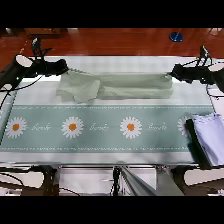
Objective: Fold the shirts.
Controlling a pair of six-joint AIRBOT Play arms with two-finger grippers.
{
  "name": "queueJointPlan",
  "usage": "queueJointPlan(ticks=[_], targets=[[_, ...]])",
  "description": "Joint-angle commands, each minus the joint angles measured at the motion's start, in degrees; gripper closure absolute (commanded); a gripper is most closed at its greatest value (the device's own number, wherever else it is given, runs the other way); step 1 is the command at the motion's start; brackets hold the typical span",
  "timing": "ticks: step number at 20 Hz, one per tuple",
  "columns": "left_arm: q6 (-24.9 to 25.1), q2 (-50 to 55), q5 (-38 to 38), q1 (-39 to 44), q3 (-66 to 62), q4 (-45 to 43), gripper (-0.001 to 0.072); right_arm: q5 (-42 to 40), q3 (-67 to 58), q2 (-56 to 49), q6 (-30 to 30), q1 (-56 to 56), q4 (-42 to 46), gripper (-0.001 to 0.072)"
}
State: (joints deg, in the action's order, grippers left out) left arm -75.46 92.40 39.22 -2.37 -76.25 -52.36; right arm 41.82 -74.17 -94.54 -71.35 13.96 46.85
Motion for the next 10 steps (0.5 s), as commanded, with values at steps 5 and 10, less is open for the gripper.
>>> queueJointPlan(ticks=[5, 10], targets=[[0.0, 4.44, -7.32, 0.2, -1.95, -0.07, 0.0681, -7.52, -0.5, -3.87, 1.62, -2.73, 0.2, 0.0687], [-0.22, 7.32, -7.87, 1.09, -1.95, -0.07, 0.0677, -9.4, -0.5, -5.64, 1.62, -5.6, 1.25, 0.0656]])
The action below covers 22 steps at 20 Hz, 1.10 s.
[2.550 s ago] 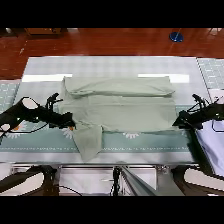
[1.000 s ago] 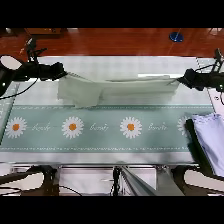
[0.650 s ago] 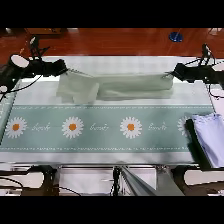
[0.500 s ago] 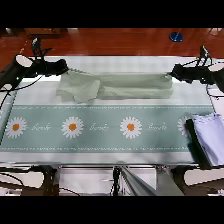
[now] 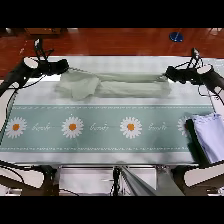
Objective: Fold the shirts.
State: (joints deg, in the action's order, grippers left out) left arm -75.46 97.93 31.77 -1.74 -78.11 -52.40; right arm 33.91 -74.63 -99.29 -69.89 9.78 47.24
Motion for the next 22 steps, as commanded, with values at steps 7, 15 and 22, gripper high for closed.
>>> queueJointPlan(ticks=[7, 15, 22], targets=[[-0.22, -2.47, 5.09, -6.01, -0.11, -0.52, -0.0013, -0.59, -0.07, 6.82, -2.45, 4.22, 4.68, 0.0156], [-0.11, -6.97, 20.11, -11.82, -0.07, -0.52, -0.0013, 25.18, -0.04, 1.18, -2.84, 14.91, -1.81, 0.0114], [0.04, -6.97, 20.44, -5.9, -0.09, -0.5, -0.0013, 20.65, -0.07, -7.19, -3.17, 6.51, -11.02, 0.0192]])
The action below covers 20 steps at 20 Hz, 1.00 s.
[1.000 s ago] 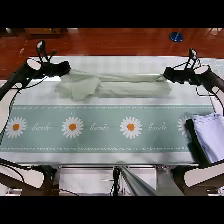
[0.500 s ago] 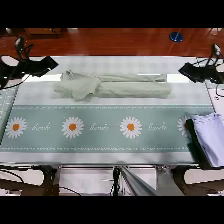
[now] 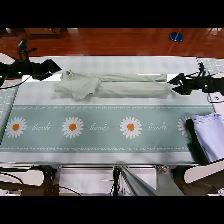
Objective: Fold the shirts.
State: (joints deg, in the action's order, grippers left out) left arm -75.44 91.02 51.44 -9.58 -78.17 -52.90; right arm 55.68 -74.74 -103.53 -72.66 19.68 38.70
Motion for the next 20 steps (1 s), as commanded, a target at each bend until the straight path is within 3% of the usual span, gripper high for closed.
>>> queueJointPlan(ticks=[1, 3, 4, 6, 8, 12, 16, 20], targets=[[0.02, -0.07, 0.68, 2.6, -0.02, 0.0, -0.0013, -1.92, 0.04, -3.48, -0.72, -4.81, -2.97, 0.0272], [-0.02, -0.15, 0.76, 3.34, -0.02, 0.04, -0.0013, -2.51, -0.17, -3.5, 1.03, -6.05, -6.78, 0.0596], [-0.04, -0.31, 0.81, 3.54, -0.02, 0.04, -0.0002, -0.37, -1.2, -3.26, 3.19, -5.73, -10.12, 0.0686], [-0.04, -0.92, 1.44, 3.54, -0.04, 2.01, 0.0242, 5.79, -4.59, -1.49, 5.38, -4.07, -12.5, 0.0687], [0.0, -1.53, 2.99, 3.63, -0.04, 7.23, 0.0676, 10.8, -7.1, 2.51, 4.42, -1.68, -12.24, 0.0688], [-0.02, -1.53, 3.65, 7.23, -0.02, 22.95, 0.068, 16.13, -8.17, 12.13, 0.66, 2.89, -6.64, 0.0688], [-0.07, -0.48, 2.86, 17.77, -0.02, 24.0, 0.068, 22.86, -8.17, 18.4, -1.25, 4.17, 2.08, 0.0688], [-3.08, 1.73, -2.89, 30.08, -0.02, 24.04, 0.068, 29.75, -8.17, 22.56, -1.27, 4.13, 4.28, 0.0688]])
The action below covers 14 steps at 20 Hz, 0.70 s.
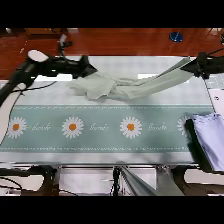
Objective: Fold the shirts.
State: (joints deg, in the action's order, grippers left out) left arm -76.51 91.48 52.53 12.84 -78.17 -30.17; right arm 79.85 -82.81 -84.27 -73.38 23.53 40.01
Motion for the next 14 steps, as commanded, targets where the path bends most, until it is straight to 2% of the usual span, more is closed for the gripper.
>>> queueJointPlan(ticks=[1, 8, 14], targets=[[-3.26, 1.86, -6.12, 10.58, -0.02, 1.42, 0.068, 5.84, -0.11, 4.63, -0.85, 0.28, 3.37, 0.0688], [-5.88, 7.54, -14.69, 21.81, -0.04, 2.29, 0.068, 7.58, -0.09, 15.04, -2.56, 0.28, 5.18, 0.0687], [-5.05, 13.68, -16.39, 26.29, -0.46, 10.99, 0.0681, 8.48, -0.09, 20.2, -3.13, 0.28, 8.46, 0.0687]])
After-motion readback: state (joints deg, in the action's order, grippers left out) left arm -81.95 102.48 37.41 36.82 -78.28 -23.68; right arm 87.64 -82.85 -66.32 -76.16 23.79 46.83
